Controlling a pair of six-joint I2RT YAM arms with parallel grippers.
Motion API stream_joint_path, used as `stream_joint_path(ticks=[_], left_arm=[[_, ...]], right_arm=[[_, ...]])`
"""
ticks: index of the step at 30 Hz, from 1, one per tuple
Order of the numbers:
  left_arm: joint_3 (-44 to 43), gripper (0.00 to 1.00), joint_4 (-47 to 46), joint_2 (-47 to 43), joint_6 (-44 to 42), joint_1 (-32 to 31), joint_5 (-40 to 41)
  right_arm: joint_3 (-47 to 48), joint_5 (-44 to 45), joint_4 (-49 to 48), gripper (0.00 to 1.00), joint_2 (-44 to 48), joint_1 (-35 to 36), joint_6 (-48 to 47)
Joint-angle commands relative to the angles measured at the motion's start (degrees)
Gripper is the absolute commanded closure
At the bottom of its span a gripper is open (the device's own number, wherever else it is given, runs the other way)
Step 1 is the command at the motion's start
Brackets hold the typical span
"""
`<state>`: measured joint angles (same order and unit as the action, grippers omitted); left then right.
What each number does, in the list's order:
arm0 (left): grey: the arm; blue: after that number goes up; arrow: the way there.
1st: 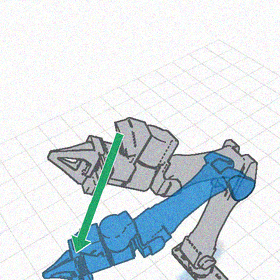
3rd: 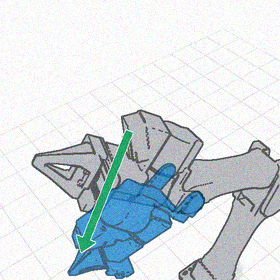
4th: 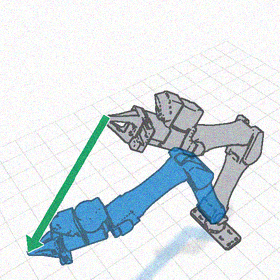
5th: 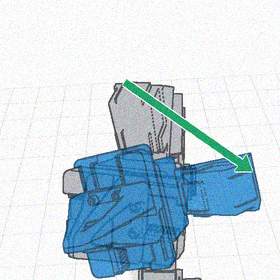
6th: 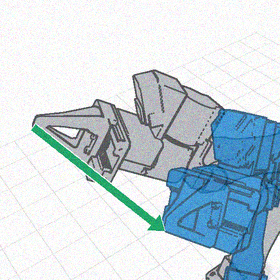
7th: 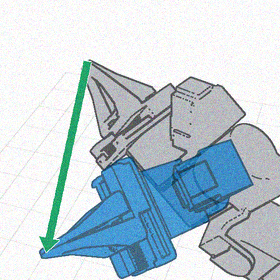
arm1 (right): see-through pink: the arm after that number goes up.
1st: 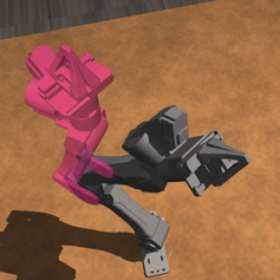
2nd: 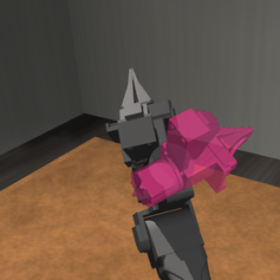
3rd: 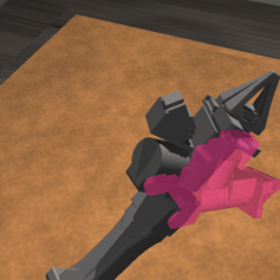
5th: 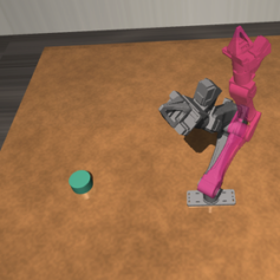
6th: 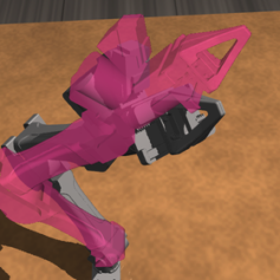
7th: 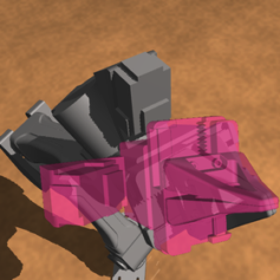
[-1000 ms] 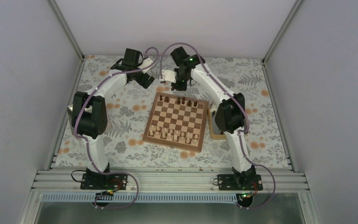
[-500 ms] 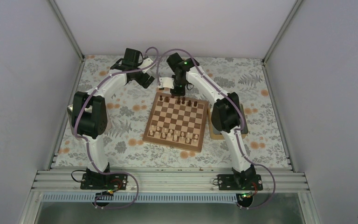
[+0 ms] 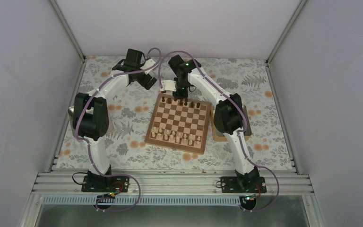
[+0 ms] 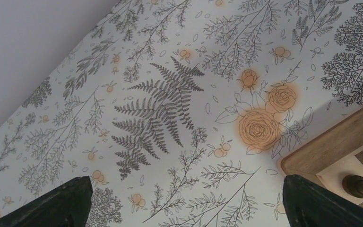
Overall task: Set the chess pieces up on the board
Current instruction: Place the chess piece on the chessboard.
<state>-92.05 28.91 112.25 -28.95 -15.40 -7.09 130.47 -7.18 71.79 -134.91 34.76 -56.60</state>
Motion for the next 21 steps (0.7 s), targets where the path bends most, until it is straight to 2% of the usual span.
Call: stream_joint_path(ticks=[1, 21], left_arm=[[-1.6, 0.0, 0.57, 0.02, -0.31, -0.5, -0.4], [-1.49, 0.0, 0.54, -0.18, -0.32, -0.68, -0.58]], right_arm=[[0.13, -0.31, 0.3, 0.91, -1.75, 0.63, -1.0], [0.13, -0.25, -1.48, 0.9, -3.2, 0.83, -1.19]])
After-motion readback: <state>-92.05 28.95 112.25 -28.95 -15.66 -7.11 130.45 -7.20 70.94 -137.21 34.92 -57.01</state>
